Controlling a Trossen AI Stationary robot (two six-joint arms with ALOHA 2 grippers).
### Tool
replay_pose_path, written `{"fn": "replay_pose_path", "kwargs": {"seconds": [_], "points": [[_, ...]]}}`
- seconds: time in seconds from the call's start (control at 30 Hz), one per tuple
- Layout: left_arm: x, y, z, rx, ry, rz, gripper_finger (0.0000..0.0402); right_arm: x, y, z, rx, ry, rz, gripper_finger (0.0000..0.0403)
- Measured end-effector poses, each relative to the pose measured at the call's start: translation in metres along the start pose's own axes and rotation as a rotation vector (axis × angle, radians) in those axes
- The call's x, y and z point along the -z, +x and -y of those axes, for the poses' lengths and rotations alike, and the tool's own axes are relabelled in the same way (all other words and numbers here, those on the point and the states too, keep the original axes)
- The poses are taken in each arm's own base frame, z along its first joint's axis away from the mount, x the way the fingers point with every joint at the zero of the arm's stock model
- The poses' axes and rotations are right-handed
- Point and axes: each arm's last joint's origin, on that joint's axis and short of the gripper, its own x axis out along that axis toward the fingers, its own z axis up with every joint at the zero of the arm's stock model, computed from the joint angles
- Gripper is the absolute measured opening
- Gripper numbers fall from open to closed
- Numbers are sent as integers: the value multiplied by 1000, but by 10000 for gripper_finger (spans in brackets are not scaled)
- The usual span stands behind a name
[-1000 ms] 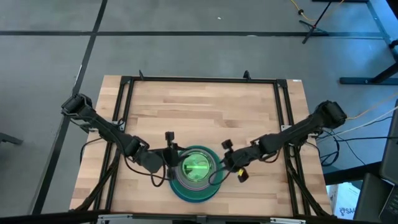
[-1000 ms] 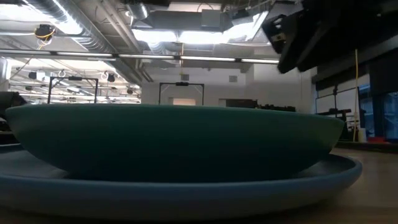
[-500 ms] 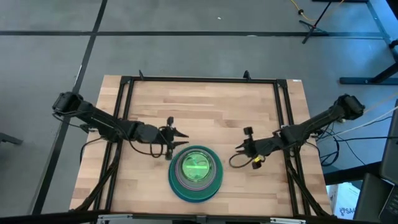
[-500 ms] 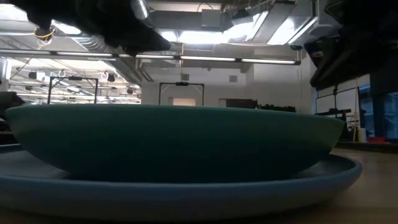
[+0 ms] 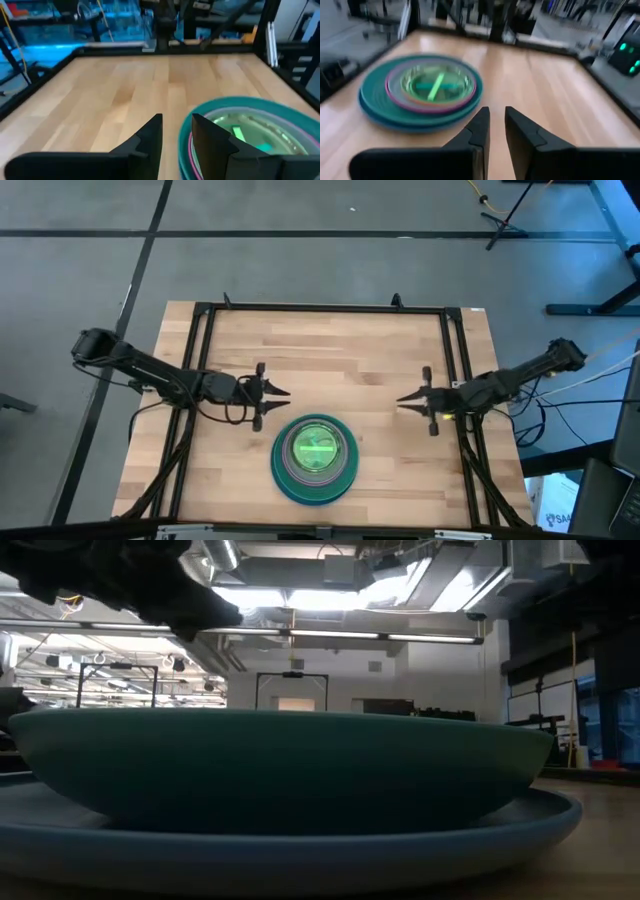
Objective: Stack plastic plates
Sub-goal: Return to Home Position
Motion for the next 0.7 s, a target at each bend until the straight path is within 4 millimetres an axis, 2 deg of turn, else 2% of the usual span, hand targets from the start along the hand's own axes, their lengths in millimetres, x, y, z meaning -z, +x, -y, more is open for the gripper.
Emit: {"fn": "replay_pose_path", "kwargs": {"seconds": [0.2, 0.37, 0.57, 0.7], "points": [[12, -25, -10, -83, -26, 55, 98, 16, -22, 8, 27, 70, 158, 51], [26, -47, -17, -61, -92, 163, 98, 28, -31, 11, 30, 126, 255, 51], [47, -66, -24, -73, -127, 248, 98, 34, -28, 10, 27, 158, 230, 51], [55, -72, -29, -94, -134, 221, 98, 38, -28, 9, 7, 180, 200, 51]]}}
